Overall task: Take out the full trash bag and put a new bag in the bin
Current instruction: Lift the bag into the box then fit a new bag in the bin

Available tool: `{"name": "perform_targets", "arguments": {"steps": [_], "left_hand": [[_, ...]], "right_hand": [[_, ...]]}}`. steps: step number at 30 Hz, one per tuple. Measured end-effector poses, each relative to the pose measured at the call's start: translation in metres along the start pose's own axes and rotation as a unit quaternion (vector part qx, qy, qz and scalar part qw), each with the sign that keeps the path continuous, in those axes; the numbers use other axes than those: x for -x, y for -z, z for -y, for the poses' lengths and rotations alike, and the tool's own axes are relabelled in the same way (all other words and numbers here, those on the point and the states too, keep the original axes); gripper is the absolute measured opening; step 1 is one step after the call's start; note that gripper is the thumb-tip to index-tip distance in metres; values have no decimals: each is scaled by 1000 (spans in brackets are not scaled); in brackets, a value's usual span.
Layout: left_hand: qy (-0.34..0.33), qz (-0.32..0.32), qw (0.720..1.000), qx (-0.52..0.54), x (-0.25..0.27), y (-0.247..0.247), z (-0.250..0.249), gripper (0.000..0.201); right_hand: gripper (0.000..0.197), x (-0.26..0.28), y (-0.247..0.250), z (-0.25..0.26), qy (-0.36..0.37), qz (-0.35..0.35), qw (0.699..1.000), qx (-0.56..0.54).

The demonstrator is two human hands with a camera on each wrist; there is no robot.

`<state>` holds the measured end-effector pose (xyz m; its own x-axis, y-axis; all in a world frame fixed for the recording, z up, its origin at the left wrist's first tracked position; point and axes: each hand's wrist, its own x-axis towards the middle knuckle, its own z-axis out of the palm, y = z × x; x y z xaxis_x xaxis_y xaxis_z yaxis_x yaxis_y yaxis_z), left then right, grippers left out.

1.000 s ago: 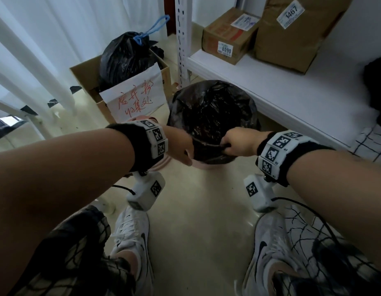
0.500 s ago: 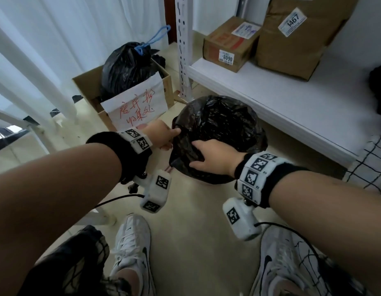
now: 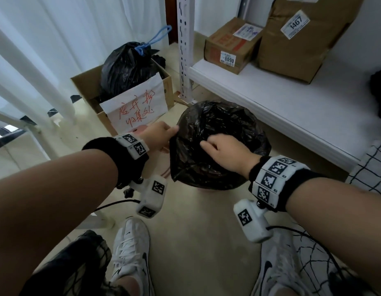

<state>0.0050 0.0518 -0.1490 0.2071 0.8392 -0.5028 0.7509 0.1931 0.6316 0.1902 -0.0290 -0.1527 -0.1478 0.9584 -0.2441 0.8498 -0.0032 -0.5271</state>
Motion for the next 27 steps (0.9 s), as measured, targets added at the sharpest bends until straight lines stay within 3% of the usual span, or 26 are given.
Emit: {"name": "perform_targets", "arguments": {"steps": [1, 2, 3, 6, 9, 11, 13, 15, 17, 19, 21, 23, 27], "left_hand": [[-22, 0, 1000, 18, 1, 0, -3, 34], [-41, -1, 999, 16, 0, 0, -5, 30], [-52, -4, 999, 2, -1, 1, -7, 24], [-56, -17, 998, -27, -7, 1, -7, 21], [-60, -28, 997, -47, -10, 1, -5, 20], [-63, -39, 994, -76, -11, 1, -4, 18], [-67, -51, 989, -123, -11, 1, -5, 19], [-68, -63, 979, -180, -12, 0, -10, 19], [-63, -65, 966, -242, -17, -3, -17, 26], [-59, -57, 949, -304, -21, -9, -23, 24], [-61, -56, 938, -338, -23, -12, -27, 17], [-64, -59, 935, -344, -22, -15, -29, 26], [-66, -84, 947, -302, -20, -16, -27, 44]], "right_hand": [[25, -9, 2, 1, -4, -50, 999, -21], [14, -18, 4, 3, -11, -56, 997, -43], [22, -27, 4, 7, -17, -28, 998, -56], [49, -48, -6, 19, -9, 101, 993, -64], [43, -55, -24, 27, 25, 275, 953, 124], [40, -55, -28, 25, 4, 340, 925, 171], [36, -52, -24, 19, -11, 293, 948, 126], [30, -51, -15, 9, -29, 174, 982, 65], [30, -44, 1, -3, -55, 131, 990, 22], [45, -29, 19, -10, -86, 194, 977, -27], [49, -14, 29, -14, -96, 263, 959, -38], [37, 0, 29, -17, -80, 293, 952, -30], [15, 2, 20, -17, -40, 274, 961, -1]]}}
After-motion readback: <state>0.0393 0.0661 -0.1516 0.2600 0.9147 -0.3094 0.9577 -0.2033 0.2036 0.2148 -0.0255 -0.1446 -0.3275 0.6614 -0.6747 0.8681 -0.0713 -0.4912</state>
